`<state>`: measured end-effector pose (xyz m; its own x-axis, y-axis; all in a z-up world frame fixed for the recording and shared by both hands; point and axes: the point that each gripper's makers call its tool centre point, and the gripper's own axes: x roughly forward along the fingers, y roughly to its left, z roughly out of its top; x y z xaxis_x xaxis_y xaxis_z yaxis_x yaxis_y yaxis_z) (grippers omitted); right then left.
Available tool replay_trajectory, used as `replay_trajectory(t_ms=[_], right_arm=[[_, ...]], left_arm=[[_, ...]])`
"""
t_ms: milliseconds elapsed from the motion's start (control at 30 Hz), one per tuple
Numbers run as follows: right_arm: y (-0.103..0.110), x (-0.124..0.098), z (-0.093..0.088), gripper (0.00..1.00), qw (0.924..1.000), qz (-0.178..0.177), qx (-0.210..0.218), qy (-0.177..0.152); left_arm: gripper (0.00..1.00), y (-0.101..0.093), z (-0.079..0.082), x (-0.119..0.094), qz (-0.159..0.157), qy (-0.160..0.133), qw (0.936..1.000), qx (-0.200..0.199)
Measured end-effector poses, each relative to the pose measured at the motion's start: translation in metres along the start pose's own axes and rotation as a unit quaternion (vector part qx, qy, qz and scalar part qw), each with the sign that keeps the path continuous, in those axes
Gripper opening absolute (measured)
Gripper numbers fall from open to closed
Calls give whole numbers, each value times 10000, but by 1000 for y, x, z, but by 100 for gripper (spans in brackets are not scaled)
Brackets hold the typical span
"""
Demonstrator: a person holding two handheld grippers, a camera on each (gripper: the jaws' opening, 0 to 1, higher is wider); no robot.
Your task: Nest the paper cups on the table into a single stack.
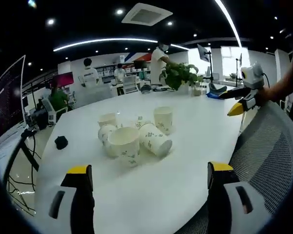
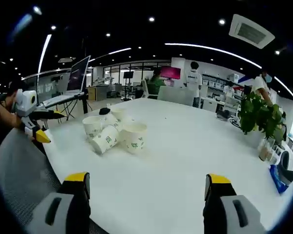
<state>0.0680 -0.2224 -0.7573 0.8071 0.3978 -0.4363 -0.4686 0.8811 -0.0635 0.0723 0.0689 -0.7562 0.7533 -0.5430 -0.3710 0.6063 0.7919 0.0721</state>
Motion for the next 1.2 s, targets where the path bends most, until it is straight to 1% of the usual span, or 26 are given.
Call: replay_trajectory(t_ms=[267, 433, 667, 933, 1200], right_arm=[[-1, 0, -1, 100, 10000, -11, -2, 1], [0, 0, -1, 100, 10000, -7, -18, 18], [1, 0, 0, 100, 10000, -2, -21, 20], [1, 0, 1, 100, 10000, -7, -22, 21], [1, 0, 0, 100, 10000, -5, -8, 29]], left_arm=[[98, -1, -1, 0, -13, 26, 10000, 44], [96, -1, 3, 0, -10, -69, 9999, 111], [98, -2, 5, 0, 3, -90, 9999, 116], [98, -5, 3, 2, -93, -30, 9999, 127], [98, -7, 4, 2, -121, -5, 9998, 139]])
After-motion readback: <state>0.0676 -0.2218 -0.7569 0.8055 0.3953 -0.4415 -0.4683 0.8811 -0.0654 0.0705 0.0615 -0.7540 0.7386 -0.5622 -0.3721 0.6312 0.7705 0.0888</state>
